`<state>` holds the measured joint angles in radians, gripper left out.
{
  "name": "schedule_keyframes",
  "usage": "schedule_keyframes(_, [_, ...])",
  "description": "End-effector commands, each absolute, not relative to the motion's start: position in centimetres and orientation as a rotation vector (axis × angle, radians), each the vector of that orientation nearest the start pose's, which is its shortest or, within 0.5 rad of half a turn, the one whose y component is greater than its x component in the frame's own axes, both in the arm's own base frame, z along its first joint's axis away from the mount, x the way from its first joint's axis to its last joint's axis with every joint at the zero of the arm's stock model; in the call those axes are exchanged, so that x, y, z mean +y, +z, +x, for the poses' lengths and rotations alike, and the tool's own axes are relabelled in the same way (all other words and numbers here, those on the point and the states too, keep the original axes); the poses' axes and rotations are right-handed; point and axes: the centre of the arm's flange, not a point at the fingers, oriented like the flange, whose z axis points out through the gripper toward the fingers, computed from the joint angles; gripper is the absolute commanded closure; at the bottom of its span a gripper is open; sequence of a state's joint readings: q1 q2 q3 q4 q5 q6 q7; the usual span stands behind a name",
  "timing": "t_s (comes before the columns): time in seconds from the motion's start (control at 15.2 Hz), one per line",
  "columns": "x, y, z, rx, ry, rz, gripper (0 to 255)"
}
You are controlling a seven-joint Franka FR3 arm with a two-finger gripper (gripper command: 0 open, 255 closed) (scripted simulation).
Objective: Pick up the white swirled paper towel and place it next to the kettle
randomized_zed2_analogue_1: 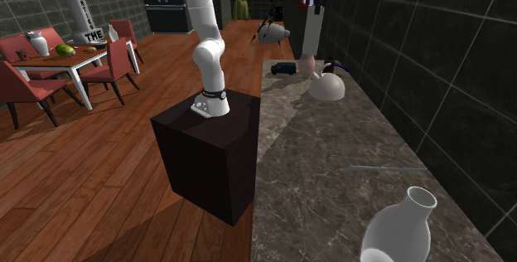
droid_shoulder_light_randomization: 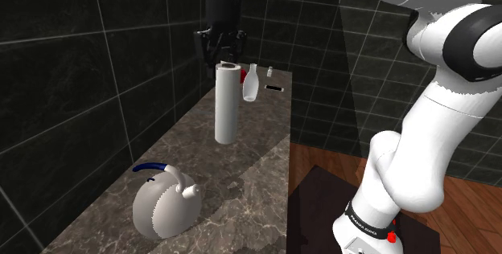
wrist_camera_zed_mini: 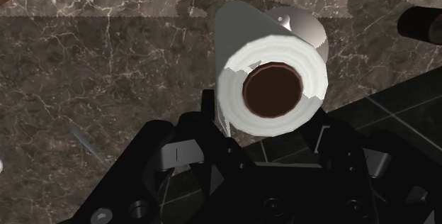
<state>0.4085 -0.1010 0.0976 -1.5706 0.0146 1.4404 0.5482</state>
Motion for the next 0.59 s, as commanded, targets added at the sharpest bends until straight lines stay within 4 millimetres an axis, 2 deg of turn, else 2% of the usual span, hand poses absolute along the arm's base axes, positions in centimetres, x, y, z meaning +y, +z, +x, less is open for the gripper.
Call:
schedule_keyframes(0.0, [25.0,65.6,44.2,0.065,0.044,-3.151,255])
schedule_keyframes(0.53, [25.0,61.4,44.2,0.065,0.044,-3.151,255])
